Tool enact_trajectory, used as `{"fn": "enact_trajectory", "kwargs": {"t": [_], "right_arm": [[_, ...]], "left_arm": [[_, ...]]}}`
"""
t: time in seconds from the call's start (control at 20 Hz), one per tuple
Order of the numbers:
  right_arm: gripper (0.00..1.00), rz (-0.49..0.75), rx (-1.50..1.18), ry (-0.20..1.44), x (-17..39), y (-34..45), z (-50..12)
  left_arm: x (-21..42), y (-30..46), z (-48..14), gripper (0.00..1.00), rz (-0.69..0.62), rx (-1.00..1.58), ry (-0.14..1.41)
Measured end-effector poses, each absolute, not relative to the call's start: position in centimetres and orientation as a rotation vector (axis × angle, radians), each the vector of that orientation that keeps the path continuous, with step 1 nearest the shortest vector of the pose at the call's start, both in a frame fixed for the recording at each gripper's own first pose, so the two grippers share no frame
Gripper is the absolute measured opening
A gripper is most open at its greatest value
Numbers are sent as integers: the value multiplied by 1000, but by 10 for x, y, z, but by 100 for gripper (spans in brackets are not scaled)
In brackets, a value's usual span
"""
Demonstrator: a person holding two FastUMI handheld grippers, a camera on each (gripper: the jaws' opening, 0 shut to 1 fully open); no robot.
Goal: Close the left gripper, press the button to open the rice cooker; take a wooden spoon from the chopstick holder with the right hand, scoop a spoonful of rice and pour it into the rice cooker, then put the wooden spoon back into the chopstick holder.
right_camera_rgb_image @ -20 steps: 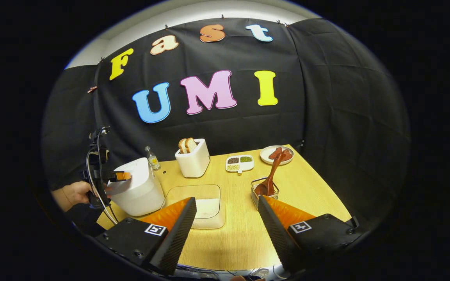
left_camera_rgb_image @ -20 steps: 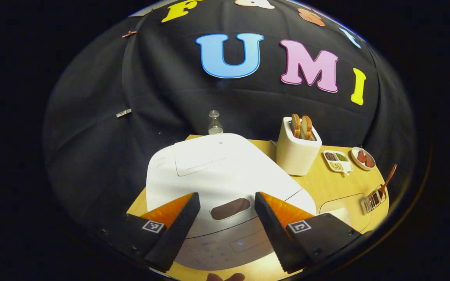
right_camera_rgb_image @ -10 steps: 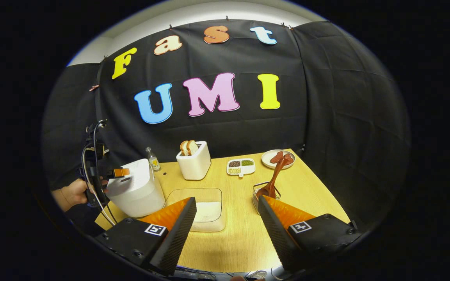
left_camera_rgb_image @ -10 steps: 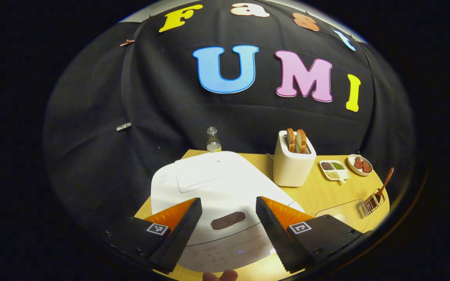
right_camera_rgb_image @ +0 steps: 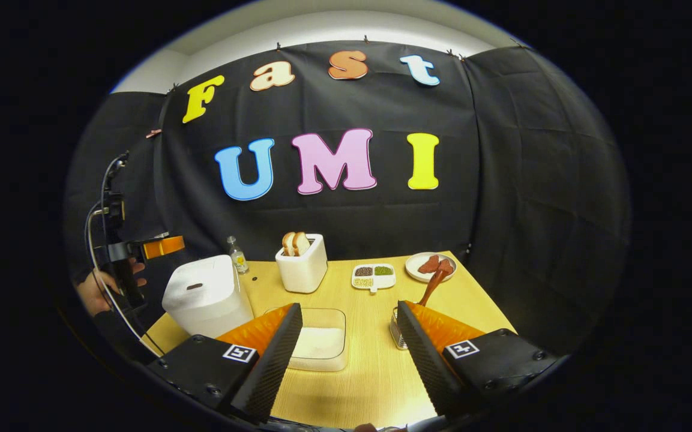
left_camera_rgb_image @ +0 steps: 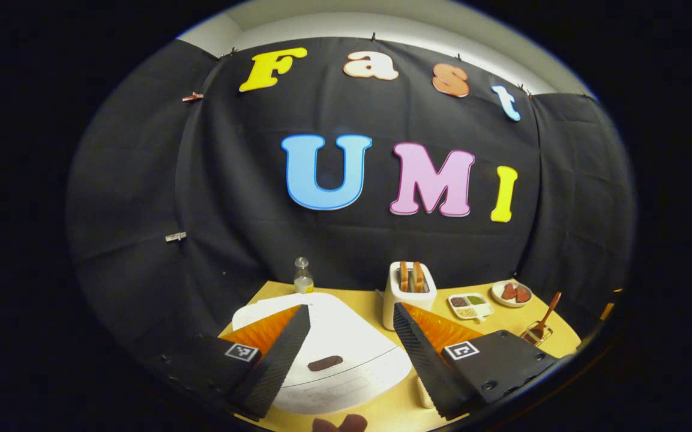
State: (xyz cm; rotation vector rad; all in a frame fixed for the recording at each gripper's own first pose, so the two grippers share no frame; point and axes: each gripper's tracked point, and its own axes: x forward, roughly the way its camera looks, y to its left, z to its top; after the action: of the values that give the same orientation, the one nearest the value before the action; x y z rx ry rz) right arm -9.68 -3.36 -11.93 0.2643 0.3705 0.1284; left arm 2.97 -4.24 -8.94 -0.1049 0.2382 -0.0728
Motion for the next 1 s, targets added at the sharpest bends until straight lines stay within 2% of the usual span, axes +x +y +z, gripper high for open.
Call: {"fn": "enact_trajectory", "kwargs": {"t": [0.3, 0.75, 1.0], "right_arm": [[98, 134, 236, 290, -86, -26, -82], [98, 112, 146, 108, -76, -21, -11], [98, 103, 145, 88, -79, -15, -3]], "left_arm": [[-23, -35, -36, 98, -125, -109, 88], [-94, -9, -8, 95, -111, -146, 41], [-123, 0, 2, 95, -89, -104, 19]]}}
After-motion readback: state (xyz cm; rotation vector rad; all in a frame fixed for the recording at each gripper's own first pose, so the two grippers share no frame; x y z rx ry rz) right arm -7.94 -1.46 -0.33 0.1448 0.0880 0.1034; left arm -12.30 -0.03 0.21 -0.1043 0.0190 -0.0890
